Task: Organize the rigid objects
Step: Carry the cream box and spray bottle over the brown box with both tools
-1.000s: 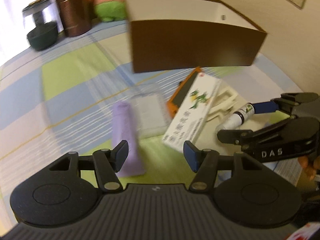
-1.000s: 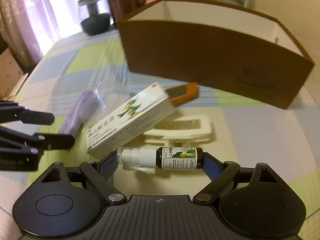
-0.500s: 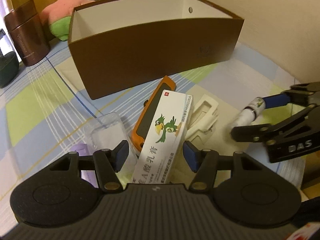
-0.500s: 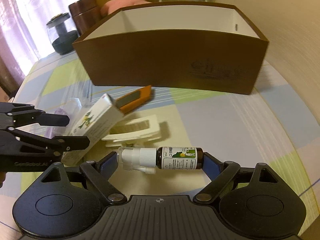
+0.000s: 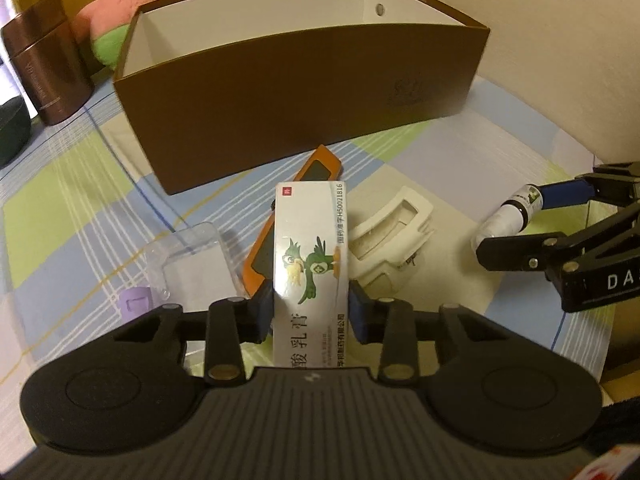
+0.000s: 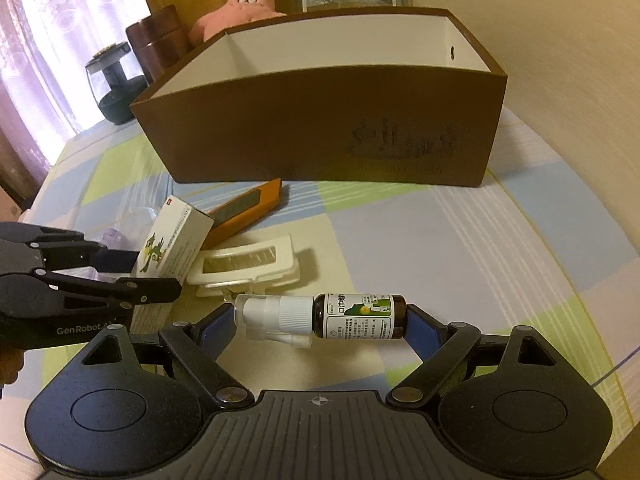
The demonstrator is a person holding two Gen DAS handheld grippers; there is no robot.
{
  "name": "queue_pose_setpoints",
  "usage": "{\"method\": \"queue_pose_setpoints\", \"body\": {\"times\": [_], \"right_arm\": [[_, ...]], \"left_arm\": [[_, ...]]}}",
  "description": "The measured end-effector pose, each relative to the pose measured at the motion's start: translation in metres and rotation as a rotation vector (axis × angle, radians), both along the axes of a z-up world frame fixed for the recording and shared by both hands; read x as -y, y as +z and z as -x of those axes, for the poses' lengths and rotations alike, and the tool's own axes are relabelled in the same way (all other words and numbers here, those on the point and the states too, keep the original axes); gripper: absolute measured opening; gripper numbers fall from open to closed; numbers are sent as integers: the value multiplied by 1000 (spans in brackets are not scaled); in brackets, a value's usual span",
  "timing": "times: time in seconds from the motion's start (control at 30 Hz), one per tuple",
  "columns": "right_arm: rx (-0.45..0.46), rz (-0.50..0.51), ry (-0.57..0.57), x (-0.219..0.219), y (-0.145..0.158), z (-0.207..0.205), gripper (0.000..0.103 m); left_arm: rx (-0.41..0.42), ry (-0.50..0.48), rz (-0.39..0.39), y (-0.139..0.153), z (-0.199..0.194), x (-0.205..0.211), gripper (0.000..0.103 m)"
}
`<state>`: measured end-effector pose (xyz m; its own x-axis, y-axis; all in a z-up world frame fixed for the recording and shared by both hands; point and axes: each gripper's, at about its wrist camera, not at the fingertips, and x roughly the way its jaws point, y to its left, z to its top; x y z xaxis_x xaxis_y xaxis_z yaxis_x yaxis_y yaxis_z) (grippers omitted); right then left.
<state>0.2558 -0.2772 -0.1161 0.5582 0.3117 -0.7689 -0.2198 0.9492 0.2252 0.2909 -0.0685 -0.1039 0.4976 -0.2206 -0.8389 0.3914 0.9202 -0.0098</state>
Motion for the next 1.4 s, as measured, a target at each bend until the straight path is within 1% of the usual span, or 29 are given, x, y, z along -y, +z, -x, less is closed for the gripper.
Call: {"method": "queue_pose_setpoints", "body": {"times": [0.17,0.43,0.63,0.77,0.97,1.23,1.4], "right_arm": [[16,-13,17,2,5,0,86],[44,-32,45,5,15,-5,86],[80,-50,58,11,29,-13,86],[113,-62,69,15,42,-23,86],[174,-80,69,21,65,-48,86],[231,-107,53,31,90,-103,86],[248,-102,34,35,96,-143,86]], "left_arm": [[-1,43,-5,6,6,0,33],[23,111,-17,30,13,0,33],[59,162,-17,53,7,0,33],[87,184,-3,68,-3,1,33],[125,209,3,89,-29,8,33],[166,212,29,115,-83,23,33],[150,224,67,121,-123,31,33]]}}
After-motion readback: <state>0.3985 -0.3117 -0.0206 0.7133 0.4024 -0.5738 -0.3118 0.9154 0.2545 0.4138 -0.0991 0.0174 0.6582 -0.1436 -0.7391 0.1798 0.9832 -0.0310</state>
